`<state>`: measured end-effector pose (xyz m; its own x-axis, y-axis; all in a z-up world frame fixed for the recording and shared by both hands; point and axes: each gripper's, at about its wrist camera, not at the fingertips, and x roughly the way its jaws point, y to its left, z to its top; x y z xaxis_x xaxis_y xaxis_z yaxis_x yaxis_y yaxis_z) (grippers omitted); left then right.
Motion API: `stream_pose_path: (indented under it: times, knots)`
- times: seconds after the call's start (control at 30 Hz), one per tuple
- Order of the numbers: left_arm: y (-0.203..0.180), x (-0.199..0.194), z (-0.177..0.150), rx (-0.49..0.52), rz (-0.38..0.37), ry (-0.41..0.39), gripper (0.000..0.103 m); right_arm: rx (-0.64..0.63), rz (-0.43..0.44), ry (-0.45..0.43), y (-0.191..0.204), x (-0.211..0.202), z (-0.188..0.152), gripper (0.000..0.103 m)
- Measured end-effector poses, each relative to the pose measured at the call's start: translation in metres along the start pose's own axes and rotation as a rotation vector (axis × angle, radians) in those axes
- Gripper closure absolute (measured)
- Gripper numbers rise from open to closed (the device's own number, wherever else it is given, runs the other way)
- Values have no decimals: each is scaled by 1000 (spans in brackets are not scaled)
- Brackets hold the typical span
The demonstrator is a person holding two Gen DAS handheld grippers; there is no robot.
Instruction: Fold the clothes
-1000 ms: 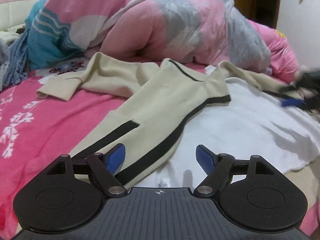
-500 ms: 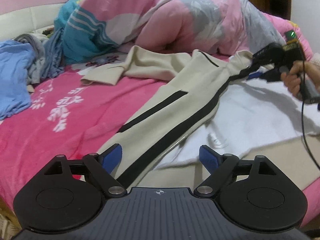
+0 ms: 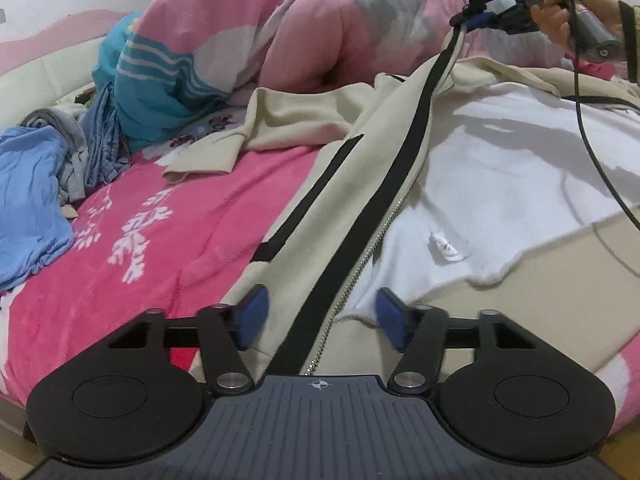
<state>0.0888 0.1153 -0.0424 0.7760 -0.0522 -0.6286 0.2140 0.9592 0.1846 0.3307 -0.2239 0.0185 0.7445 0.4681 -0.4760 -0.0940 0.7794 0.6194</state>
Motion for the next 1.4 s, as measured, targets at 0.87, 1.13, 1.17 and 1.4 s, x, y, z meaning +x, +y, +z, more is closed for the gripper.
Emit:
stream_pose_path:
  times: [0.87, 1.13, 1.17, 1.4]
  knots:
    - [17, -29, -10, -105, 43, 71, 74, 208, 69, -41, -33, -22, 5, 94]
    - [17, -25, -18, -67, 6, 64, 73, 197, 36, -31, -25, -19, 4, 94]
    - [13, -26, -18, -48, 6, 65, 71, 191, 31, -28, -23, -19, 3, 94]
    - [14, -15, -24, -47, 15, 81, 69, 170, 12, -19, -18, -18, 1, 94]
